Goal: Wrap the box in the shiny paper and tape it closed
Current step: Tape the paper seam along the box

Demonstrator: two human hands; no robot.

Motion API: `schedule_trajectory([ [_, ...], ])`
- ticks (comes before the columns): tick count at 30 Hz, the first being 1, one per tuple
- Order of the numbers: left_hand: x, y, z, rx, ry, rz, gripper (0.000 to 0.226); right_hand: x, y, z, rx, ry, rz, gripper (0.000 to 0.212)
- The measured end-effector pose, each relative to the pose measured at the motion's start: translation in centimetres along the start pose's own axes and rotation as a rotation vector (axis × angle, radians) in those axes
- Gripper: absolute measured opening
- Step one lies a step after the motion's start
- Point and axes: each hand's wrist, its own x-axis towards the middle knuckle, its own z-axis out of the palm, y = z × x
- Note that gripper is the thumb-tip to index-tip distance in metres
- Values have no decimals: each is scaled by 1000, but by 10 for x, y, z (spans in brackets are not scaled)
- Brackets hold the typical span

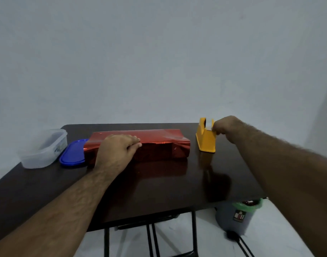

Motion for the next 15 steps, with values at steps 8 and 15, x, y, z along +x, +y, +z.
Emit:
schedule_trajectory([
  [8,-1,2,2,11,23,17,21,12,-2,-4,106,-161,231,20],
  [15,-1,0,4,6,32,21,18,21,-6,0,259,-198,321,19],
])
